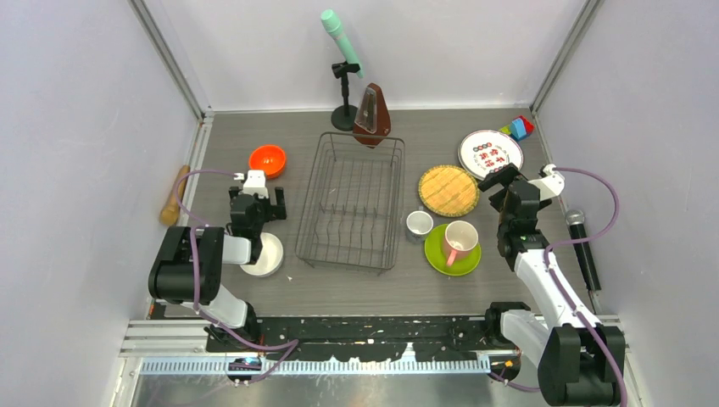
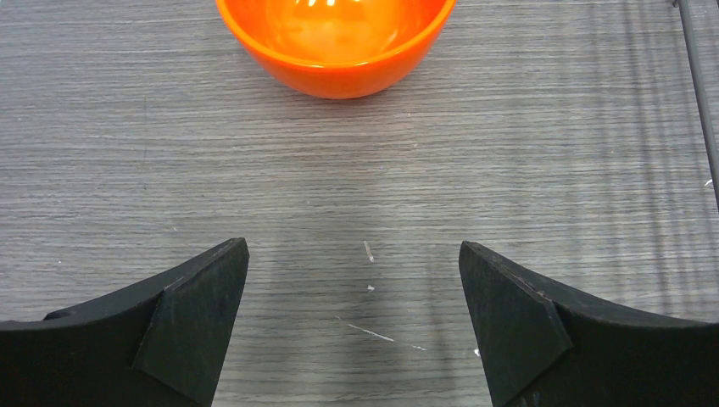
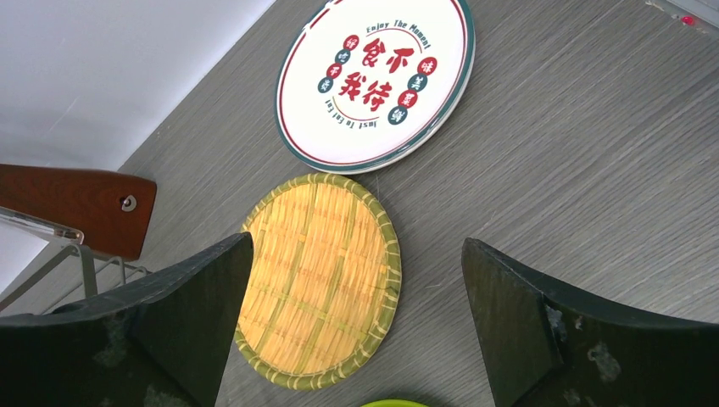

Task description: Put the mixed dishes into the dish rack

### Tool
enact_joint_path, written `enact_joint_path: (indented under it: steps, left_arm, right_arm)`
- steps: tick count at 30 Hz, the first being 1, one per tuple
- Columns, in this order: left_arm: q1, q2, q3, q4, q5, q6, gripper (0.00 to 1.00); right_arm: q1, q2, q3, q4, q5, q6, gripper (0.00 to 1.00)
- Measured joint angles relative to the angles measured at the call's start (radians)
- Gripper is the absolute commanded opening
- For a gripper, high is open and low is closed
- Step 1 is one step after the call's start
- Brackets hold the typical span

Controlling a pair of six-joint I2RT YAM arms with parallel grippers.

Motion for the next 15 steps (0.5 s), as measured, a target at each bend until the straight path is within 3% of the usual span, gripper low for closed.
enact_joint_path:
  steps: [5, 11, 15]
  left_arm:
    - [0.000, 0.000, 0.000, 0.000, 0.000, 0.000, 0.99]
    - [0.000, -0.002, -0.002, 0.002, -0.003, -0.001, 0.99]
    - [-0.015, -0.080, -0.033, -0.010, -0.044, -0.003, 0.99]
  right_arm:
    - [0.000, 0.000, 0.002, -0.010, -0.001, 0.015, 1.00]
    - [0.000, 0.008, 0.072, -0.138, 0.007, 0.061, 1.00]
    - [0.000, 0.000, 0.109, -0.196, 0.007, 0.071, 1.00]
